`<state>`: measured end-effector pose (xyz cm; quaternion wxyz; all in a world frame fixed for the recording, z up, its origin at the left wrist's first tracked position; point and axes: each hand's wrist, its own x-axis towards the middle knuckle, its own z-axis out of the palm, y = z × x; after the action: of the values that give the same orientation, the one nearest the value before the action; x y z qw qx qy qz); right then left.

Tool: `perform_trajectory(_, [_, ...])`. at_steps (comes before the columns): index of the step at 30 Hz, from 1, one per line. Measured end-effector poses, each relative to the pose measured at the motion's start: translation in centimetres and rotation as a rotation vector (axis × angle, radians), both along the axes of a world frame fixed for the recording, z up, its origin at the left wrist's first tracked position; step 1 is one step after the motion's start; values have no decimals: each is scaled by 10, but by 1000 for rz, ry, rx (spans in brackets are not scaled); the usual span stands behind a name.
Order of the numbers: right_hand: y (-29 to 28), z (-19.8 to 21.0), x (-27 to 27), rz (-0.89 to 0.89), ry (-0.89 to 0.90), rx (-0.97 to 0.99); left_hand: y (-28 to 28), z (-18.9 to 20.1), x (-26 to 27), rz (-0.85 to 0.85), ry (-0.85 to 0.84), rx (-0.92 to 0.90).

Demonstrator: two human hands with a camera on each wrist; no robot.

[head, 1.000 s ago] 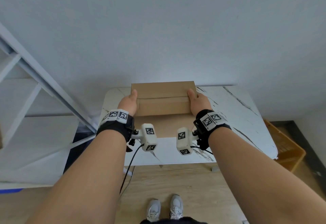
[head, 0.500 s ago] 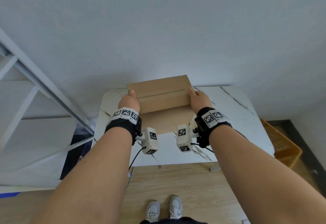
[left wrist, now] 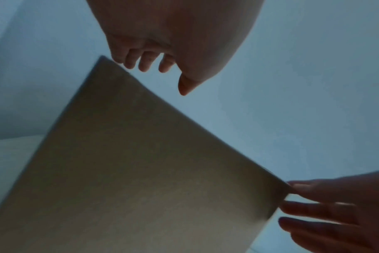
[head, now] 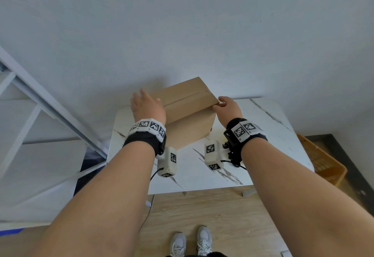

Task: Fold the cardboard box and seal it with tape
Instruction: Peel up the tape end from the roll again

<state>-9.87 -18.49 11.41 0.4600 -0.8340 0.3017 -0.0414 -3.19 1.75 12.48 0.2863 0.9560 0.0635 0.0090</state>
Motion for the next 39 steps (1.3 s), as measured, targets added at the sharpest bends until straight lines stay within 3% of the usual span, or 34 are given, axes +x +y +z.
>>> perform_trajectory(2, [-8, -2, -5, -59, -10, -5, -13, 4, -1, -147, -114, 115])
perform_trajectory(5, [-26, -5, -19, -136, 0, -21, -42, 8, -13, -385, -224, 107])
perform_trajectory(8, [-47, -12, -39, -168, 33, -50, -69, 6, -33, -560, -273, 54])
perform_trajectory(13, [-78, -34, -76, -194, 153, -128, -107, -9, -69, -752, -300, 144])
perform_trajectory(17, [-92, -55, -95, -112, 275, -155, -124, -39, -82, -769, -57, 129])
perform_trajectory(26, [-75, -91, -88, 263, 563, -249, -130, -79, -77, -731, 248, 196])
perform_trajectory(33, [-65, -103, -87, 329, 629, -381, -125, -90, -72, -687, 295, 152])
perform_trajectory(39, [-67, -88, -87, 278, 634, -320, -128, -75, -68, -679, 289, 114])
